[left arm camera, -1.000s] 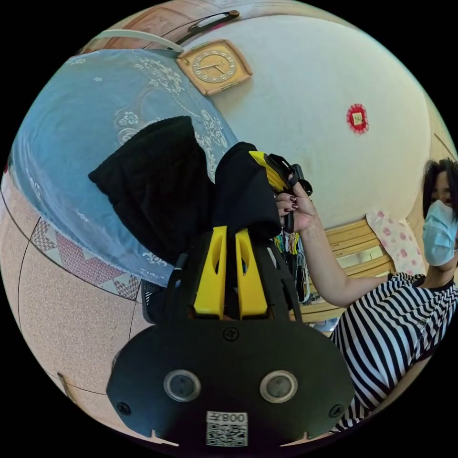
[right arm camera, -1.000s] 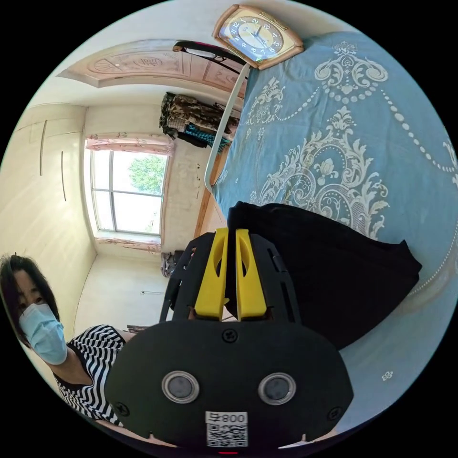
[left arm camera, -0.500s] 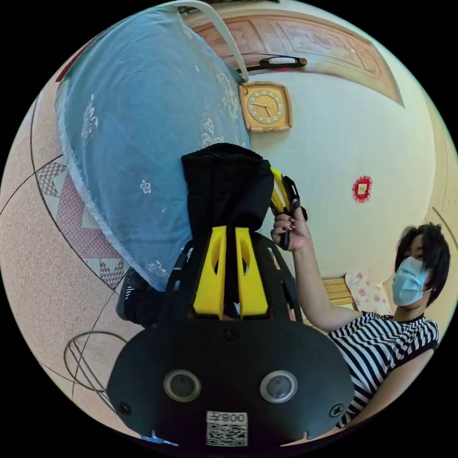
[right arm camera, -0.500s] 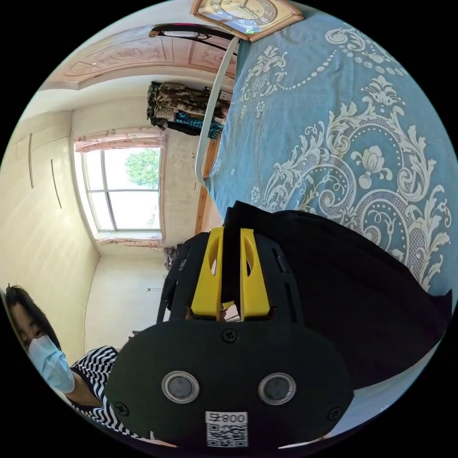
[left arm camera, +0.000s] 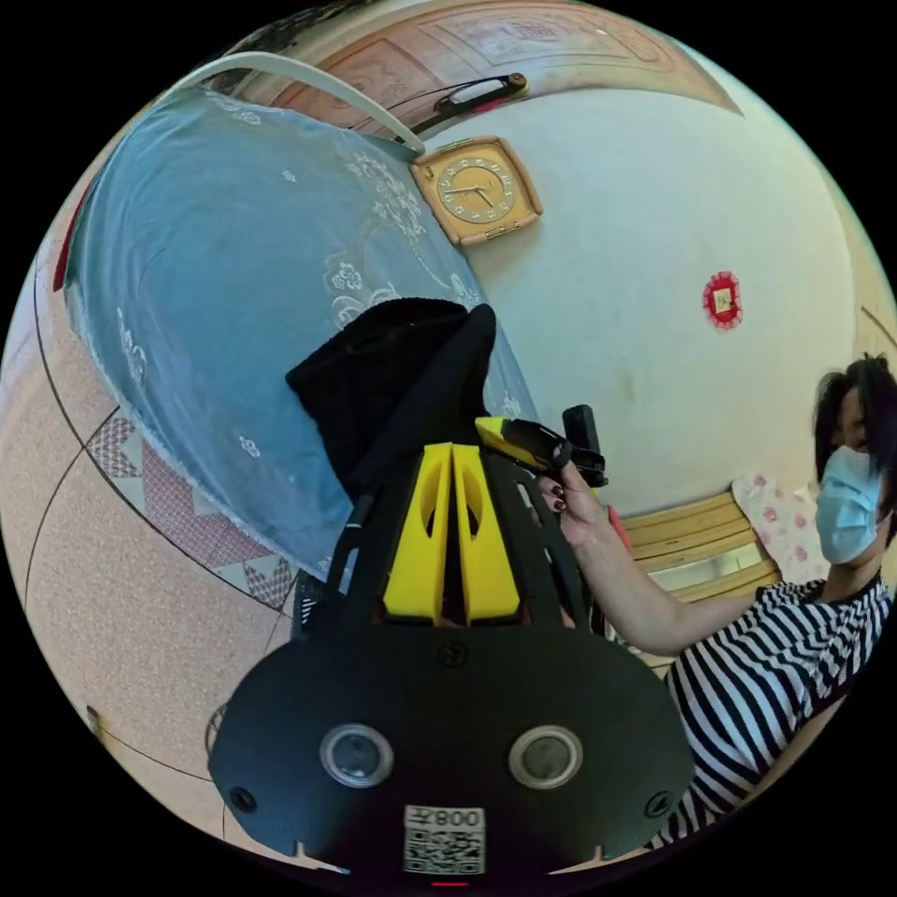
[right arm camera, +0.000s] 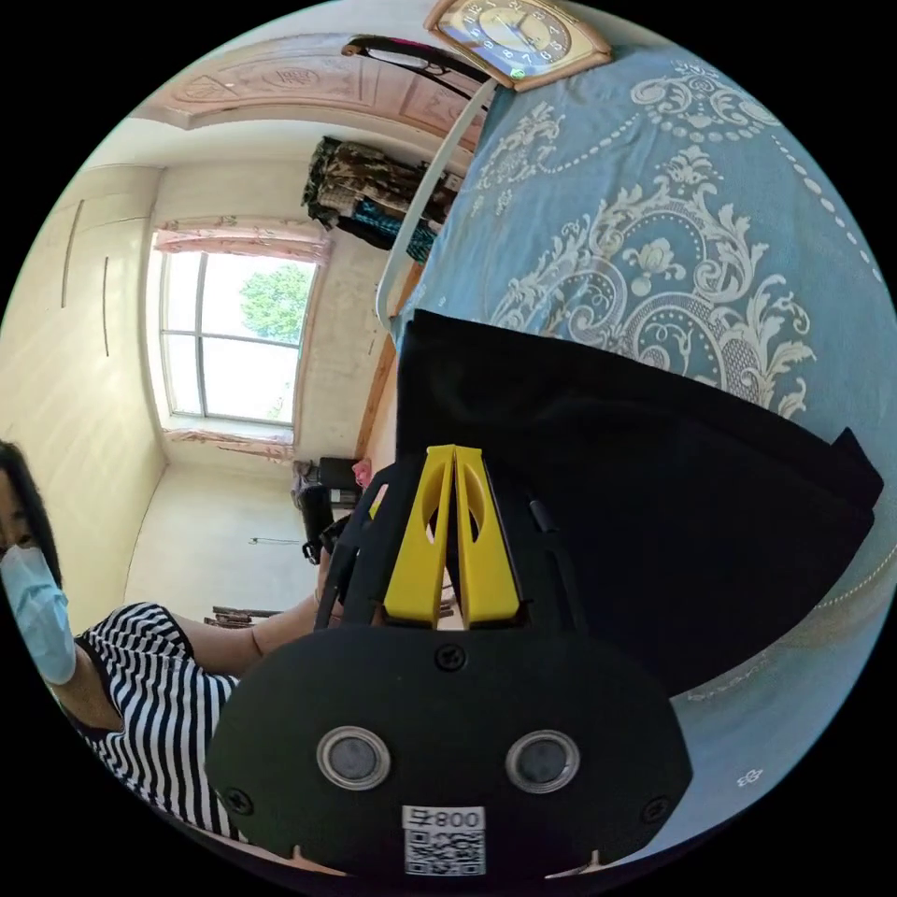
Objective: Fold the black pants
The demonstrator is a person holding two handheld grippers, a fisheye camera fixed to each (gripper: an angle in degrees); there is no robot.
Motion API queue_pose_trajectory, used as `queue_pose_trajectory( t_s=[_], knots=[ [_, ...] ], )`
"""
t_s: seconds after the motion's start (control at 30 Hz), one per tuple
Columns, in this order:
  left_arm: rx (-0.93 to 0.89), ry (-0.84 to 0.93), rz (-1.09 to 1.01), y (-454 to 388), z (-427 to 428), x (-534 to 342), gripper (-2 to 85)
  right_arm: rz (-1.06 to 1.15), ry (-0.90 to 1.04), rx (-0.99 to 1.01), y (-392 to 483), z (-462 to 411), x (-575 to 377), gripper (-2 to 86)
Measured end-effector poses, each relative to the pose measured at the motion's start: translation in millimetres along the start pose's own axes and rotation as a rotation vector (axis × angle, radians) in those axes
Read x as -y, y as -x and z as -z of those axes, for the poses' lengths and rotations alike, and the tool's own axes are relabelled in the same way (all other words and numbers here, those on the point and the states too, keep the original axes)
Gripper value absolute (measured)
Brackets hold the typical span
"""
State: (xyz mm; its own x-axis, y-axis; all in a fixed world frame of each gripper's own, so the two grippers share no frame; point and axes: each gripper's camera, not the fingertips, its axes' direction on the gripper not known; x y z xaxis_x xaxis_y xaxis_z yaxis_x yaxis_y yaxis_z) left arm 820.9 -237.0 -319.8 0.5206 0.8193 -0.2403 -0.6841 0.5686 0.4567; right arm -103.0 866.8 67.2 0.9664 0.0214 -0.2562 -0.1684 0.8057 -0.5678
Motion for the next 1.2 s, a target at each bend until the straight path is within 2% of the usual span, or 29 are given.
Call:
queue_pose_trajectory(
  t_s=[0.1, 0.3, 0.47, 0.63, 0.9, 1.07, 1.2],
  knots=[
    [0.142, 0.009, 0.036, 19.9, -6.5, 29.1, 0.1, -0.04, 0.082, -0.134, -13.4, -12.3, 12.2, 0.2],
    [0.124, 0.039, -0.001, 29.8, -2.7, 49.4, 0.3, 0.039, -0.044, -0.08, -24.0, 48.3, -31.0, 1.4],
    [0.002, 0.056, -0.031, 28.7, 3.4, 34.7, 0.9, -0.127, -0.133, -0.031, -69.7, 91.5, -122.3, 5.0],
    [-0.081, 0.155, 0.065, 45.8, -6.7, 9.0, 4.0, -0.306, -0.132, 0.137, -101.4, 70.2, -184.2, 8.9],
    [-0.259, 0.336, 0.236, 70.6, -49.2, -21.0, 11.5, -0.308, -0.065, 0.232, -106.6, 49.8, -172.0, 6.4],
    [-0.398, 0.399, 0.308, 77.1, -76.5, -27.4, 15.6, -0.287, -0.098, 0.328, -101.4, 68.1, -180.3, 3.8],
    [-0.514, 0.378, 0.315, 71.3, -93.8, -26.0, 17.3, -0.261, -0.125, 0.387, -92.1, 82.3, -183.7, 3.2]
  ],
)
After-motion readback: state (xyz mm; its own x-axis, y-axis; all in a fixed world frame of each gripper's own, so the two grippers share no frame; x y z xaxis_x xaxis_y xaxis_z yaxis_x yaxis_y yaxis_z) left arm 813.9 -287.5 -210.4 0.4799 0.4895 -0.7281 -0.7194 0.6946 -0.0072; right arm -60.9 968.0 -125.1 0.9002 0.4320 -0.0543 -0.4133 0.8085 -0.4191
